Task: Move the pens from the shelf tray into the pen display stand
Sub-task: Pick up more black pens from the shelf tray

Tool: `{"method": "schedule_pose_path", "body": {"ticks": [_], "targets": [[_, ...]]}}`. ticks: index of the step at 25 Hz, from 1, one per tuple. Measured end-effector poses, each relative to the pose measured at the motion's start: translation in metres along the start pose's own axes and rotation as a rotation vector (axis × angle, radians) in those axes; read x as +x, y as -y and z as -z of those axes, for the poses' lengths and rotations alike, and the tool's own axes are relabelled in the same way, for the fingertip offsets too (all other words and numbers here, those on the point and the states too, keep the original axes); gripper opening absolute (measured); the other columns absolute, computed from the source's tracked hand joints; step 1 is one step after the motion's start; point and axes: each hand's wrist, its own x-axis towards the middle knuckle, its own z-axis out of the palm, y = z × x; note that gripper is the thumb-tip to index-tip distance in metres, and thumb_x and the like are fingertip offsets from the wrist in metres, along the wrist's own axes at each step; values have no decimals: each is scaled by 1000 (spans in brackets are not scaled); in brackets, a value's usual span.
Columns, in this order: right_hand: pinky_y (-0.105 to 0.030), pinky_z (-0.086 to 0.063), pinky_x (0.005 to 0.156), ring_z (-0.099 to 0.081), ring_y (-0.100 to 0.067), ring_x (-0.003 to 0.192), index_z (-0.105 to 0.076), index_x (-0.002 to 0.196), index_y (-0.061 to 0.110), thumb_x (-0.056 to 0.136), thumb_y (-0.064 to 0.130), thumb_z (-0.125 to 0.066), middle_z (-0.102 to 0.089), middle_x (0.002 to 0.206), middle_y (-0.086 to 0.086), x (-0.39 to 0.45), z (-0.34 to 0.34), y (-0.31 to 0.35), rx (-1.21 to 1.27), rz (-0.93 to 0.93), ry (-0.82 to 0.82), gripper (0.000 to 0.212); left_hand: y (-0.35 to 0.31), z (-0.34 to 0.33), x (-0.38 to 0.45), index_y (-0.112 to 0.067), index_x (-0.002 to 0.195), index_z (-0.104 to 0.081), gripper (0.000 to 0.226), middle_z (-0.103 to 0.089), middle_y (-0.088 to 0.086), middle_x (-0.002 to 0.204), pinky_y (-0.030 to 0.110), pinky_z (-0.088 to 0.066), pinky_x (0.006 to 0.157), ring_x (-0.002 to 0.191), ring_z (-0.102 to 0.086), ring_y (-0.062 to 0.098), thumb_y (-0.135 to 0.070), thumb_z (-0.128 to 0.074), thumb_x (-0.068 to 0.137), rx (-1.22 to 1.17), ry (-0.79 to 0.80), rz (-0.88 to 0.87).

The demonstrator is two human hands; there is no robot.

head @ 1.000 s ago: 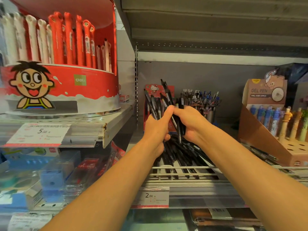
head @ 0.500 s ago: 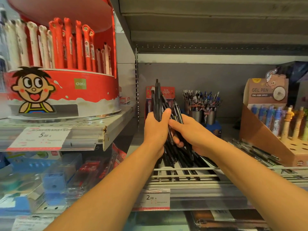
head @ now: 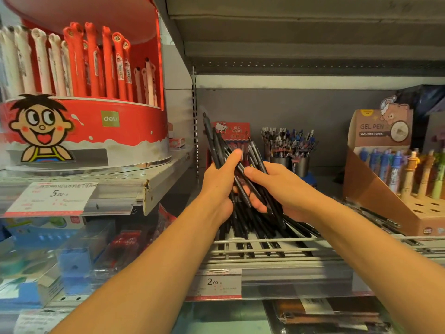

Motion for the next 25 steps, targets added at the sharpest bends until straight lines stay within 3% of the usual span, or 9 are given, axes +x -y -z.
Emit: {"method": "schedule_pose_path", "body": {"ticks": [2, 4, 6, 9, 13, 17, 19, 22, 25], "targets": [[-29, -51, 45, -63, -20, 54, -60, 96, 5, 106, 26, -48, -68, 70, -9, 4, -3, -4, 105, -46, -151, 26, 0, 1, 5, -6, 110, -64, 30, -63, 5, 72, 37, -56, 59, 57, -62, 24, -33, -66, 96, -16, -125, -64], [-35, -60, 54, -72, -24, 64, -61, 96, 4, 105, 21, -48, -74, 79, -14, 10, -2, -3, 158, -71, -275, 23, 0, 3, 5, -11, 101, -62, 17, -62, 0, 71, 33, -54, 63, 60, -60, 18, -28, -63, 97, 3, -186, -110], [-34, -63, 61, -74, -21, 69, -64, 100, 3, 104, 20, -49, -77, 84, -13, 16, -1, 3, 274, -60, -313, 22, 5, 1, 2, -12, 95, -64, 14, -61, -1, 66, 29, -55, 59, 55, -60, 14, -26, -64, 96, 116, -97, -126], [-29, -52, 54, -69, -19, 66, -68, 108, 8, 102, 27, -56, -76, 82, -8, 21, -1, 14, 525, -111, -330, 23, 14, -8, -4, -15, 101, -71, 15, -65, -8, 61, 28, -58, 62, 57, -62, 7, -28, -70, 94, 319, 111, -172], [-43, -59, 85, -74, -28, 98, -70, 118, 11, 101, 35, -56, -77, 105, -13, 21, 8, 15, 560, -156, -333, 32, 7, -19, -12, -20, 101, -75, 13, -79, 1, 87, 39, -63, 78, 78, -76, 17, -30, -72, 92, 334, 179, -82], [-35, -61, 73, -75, -21, 92, -70, 113, 9, 103, 34, -53, -78, 100, -9, 10, 15, 26, 641, 60, -313, 33, -5, -44, -28, -18, 112, -72, 20, -79, 3, 99, 38, -60, 87, 94, -75, 18, -27, -65, 97, 314, 178, -222], [-27, -56, 65, -69, -10, 76, -67, 108, 9, 104, 33, -50, -74, 86, 0, 3, 17, 36, 618, 194, -382, 30, -17, -53, -41, -11, 109, -71, 19, -77, 5, 95, 43, -59, 90, 91, -73, 20, -25, -64, 98, 315, 101, -366], [-20, -44, 49, -53, -5, 55, -58, 101, 16, 104, 33, -48, -56, 68, 7, -11, 6, 54, 495, 357, -426, 19, -48, -46, -70, -5, 97, -67, 17, -73, 6, 81, 37, -62, 70, 75, -71, 18, -21, -63, 99, 363, -3, -599], [-21, -29, 38, -35, -9, 44, -53, 90, 19, 103, 33, -50, -45, 61, 5, -26, -36, 82, 445, 396, -145, 20, -84, -15, -110, -3, 94, -63, 17, -67, -1, 69, 23, -52, 54, 60, -65, 10, -19, -61, 100, 440, -64, -769]]}}
